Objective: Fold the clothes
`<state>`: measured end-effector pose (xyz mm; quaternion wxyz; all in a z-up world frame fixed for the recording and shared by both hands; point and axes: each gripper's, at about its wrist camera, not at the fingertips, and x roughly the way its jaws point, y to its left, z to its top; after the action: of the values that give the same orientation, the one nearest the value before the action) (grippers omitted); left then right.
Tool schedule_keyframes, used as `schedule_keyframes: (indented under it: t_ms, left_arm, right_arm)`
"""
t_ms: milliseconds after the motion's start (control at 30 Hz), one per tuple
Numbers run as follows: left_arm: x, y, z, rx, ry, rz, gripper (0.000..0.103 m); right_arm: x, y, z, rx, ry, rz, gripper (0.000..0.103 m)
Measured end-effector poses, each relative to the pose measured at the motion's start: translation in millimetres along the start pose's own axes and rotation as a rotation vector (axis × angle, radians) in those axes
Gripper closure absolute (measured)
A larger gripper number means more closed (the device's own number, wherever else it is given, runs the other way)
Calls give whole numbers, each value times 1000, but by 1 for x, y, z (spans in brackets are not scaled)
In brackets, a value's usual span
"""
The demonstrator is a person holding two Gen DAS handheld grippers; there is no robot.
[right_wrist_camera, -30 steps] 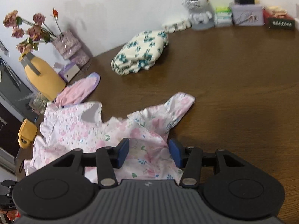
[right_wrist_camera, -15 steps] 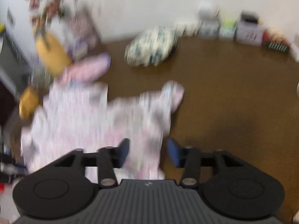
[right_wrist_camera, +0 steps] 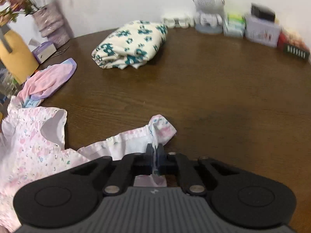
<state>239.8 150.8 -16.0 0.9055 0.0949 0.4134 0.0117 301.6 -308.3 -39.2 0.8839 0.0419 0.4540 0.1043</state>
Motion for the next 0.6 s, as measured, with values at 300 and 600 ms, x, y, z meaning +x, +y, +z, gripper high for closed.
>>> schedule_keyframes:
  t_ms: [300, 600]
  left_arm:
    - [32, -5, 1, 33, -17, 30, 100]
    - [12, -4, -2, -8, -31, 25, 72]
  right_arm:
    - [14, -36, 21, 78, -83, -64, 100]
    - [-8, -39, 22, 112, -169, -14, 75]
